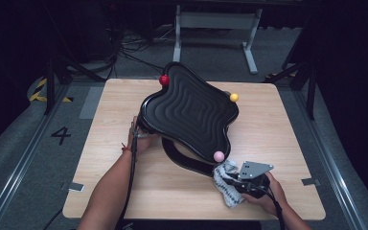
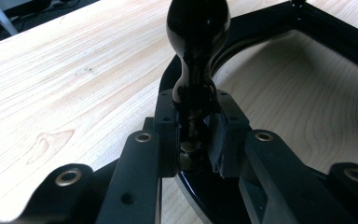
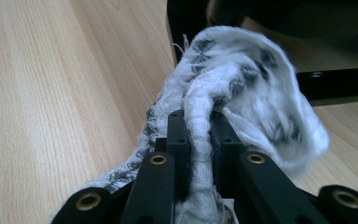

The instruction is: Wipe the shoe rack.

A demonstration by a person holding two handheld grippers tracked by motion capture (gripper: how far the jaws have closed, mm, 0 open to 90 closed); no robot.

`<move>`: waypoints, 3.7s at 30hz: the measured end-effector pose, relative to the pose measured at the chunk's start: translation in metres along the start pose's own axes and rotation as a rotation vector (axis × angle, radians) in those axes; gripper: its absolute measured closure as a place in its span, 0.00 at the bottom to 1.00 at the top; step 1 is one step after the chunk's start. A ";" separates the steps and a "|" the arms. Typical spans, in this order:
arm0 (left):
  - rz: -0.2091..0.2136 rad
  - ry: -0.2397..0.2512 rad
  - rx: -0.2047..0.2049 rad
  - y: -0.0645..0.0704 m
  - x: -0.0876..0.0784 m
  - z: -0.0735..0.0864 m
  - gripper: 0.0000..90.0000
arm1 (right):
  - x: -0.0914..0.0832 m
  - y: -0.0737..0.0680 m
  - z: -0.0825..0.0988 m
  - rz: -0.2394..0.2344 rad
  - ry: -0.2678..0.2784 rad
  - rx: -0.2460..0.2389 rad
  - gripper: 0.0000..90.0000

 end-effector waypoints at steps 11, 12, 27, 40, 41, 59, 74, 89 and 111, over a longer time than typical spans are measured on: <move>0.015 0.014 0.000 0.000 -0.012 0.009 0.83 | 0.013 0.012 0.001 0.122 -0.038 0.009 0.91; 0.023 0.018 -0.003 0.001 -0.014 0.010 0.83 | 0.012 0.015 0.002 0.133 -0.038 0.013 0.91; 0.091 0.024 0.028 0.031 -0.034 0.024 0.83 | 0.004 0.067 0.015 0.285 -0.016 0.138 0.91; 0.187 0.022 0.069 0.076 -0.044 0.031 0.83 | 0.007 0.069 0.007 0.297 0.011 0.118 0.91; 0.191 0.022 0.063 0.079 -0.045 0.032 0.83 | 0.008 0.069 0.007 0.299 0.011 0.116 0.91; 0.252 0.038 0.066 0.107 -0.052 0.038 0.83 | 0.023 0.084 0.008 0.291 0.029 0.106 0.91; 0.288 0.039 0.089 0.120 -0.058 0.043 0.83 | 0.029 0.075 0.000 0.276 0.024 0.064 0.90; 0.318 0.045 0.088 0.128 -0.057 0.042 0.83 | 0.042 0.027 -0.021 0.181 0.046 -0.030 0.90; 0.377 0.050 0.109 0.144 -0.050 0.039 0.83 | 0.030 0.105 0.001 0.309 0.036 0.109 0.90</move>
Point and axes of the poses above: each handheld gripper's, and its own axes: x roughly forward along the jaws, z roughly out of its underside, y roughly to its right, the point moved 10 cm from there along x, roughly forward along the jaws, and after that the axes turned 2 degrees about z, right-handed, at the moved point
